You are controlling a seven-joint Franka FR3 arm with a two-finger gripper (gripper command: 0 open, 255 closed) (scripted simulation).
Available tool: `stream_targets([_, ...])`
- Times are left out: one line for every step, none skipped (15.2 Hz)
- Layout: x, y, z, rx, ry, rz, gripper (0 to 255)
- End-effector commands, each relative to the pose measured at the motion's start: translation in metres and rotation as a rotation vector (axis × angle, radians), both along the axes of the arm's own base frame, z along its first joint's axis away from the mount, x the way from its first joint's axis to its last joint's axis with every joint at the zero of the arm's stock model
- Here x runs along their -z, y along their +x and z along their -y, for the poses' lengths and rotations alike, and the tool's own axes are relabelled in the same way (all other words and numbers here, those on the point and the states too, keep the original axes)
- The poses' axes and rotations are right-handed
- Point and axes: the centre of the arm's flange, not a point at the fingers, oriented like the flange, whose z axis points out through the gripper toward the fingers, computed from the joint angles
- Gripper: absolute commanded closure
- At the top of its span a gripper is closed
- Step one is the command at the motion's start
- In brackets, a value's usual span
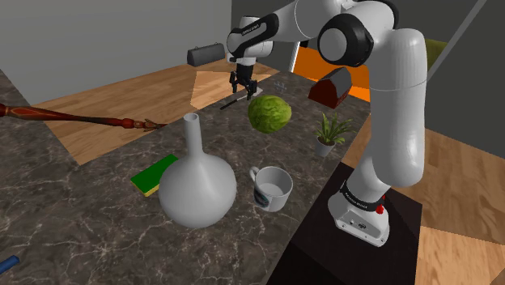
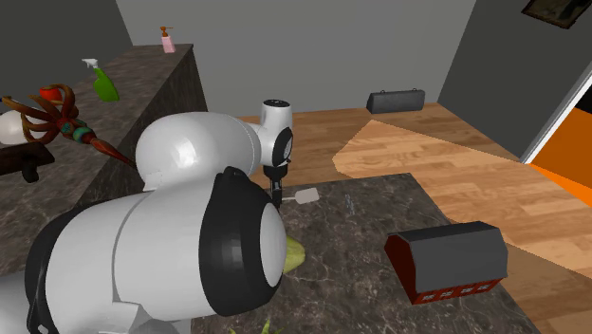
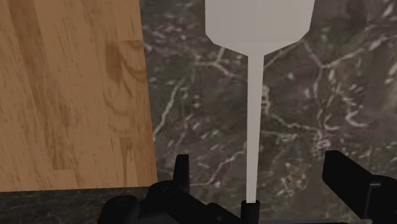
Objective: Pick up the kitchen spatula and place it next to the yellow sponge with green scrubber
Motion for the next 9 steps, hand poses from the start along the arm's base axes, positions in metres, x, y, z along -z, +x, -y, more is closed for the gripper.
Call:
stream_targets([0.0003,0.0002,0.0001,0.000,0.000,0.000,0])
stream_targets([0.0003,0.0002,0.0001,0.000,0.000,0.000,0])
stream_targets([0.0003,0.0002,0.0001,0.000,0.000,0.000,0])
stream_targets([0.0003,0.0001,0.0001,0.000,0.000,0.000,0])
stream_targets([0.0003,0.0001,0.0001,0.000,0.000,0.000,255])
stream_targets([0.0003,0.0001,0.0001,0.000,0.000,0.000,255])
stream_targets([0.0003,0.0001,0.0001,0.000,0.000,0.000,255])
stream_targets([0.0003,0.0001,0.0001,0.000,0.000,0.000,255])
stream_targets([0.0003,0.0001,0.0001,0.000,0.000,0.000,255])
